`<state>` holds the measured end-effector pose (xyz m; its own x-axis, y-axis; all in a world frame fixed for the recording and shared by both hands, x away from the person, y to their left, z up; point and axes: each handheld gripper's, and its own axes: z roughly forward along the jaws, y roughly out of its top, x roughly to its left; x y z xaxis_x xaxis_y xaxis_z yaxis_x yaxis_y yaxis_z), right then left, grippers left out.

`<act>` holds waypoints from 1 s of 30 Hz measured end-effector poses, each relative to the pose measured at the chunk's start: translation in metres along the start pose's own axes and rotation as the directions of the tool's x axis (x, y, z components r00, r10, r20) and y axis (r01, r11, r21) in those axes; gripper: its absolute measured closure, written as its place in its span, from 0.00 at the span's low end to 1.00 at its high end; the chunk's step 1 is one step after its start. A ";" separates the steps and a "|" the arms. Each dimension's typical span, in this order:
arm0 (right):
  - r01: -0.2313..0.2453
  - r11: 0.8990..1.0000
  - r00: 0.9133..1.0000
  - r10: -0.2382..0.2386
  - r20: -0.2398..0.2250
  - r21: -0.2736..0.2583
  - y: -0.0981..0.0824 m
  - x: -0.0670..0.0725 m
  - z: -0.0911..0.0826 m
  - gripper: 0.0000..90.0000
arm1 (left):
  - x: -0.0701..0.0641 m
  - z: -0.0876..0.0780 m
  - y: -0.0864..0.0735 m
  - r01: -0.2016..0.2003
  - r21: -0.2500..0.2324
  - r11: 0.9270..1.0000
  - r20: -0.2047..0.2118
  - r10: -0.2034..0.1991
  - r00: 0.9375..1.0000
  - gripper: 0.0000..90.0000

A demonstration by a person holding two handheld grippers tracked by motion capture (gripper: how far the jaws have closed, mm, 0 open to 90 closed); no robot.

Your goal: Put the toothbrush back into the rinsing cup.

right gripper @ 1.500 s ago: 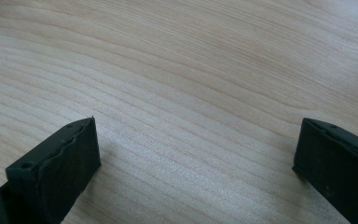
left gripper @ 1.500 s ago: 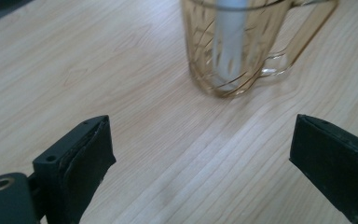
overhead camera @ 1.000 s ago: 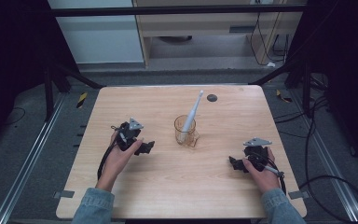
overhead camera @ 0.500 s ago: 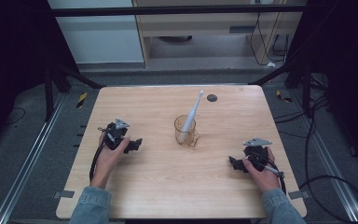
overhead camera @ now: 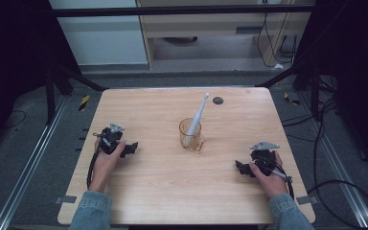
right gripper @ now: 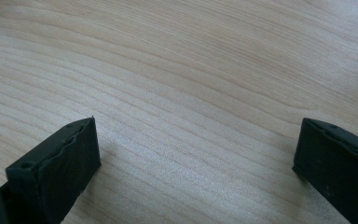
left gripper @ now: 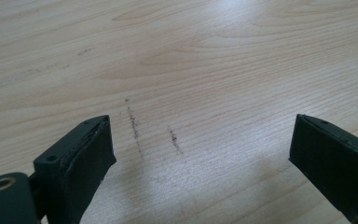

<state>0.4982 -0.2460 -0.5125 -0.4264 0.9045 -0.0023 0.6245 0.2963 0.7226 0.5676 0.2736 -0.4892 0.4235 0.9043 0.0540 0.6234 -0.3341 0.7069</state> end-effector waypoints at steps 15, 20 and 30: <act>-0.002 1.000 1.000 0.002 -0.002 0.001 0.000 0.000 0.000 0.00 | 0.003 0.011 -0.007 0.017 0.030 0.999 0.012 -0.018 1.000 0.06; 0.000 1.000 1.000 0.000 0.000 0.000 0.000 0.000 0.000 0.00 | 0.003 0.012 -0.008 0.027 0.020 0.999 0.018 -0.028 0.999 0.04; -0.002 1.000 1.000 0.002 -0.002 0.000 0.000 0.000 0.000 0.00 | 0.003 0.015 -0.011 0.030 -0.006 1.000 0.017 -0.030 0.999 0.00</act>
<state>0.4982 -0.2459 -0.5124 -0.4264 0.9046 -0.0001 0.6255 0.2949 0.7224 0.5721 0.2764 -0.5072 0.4156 0.9093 0.0213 0.6315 -0.3053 0.7128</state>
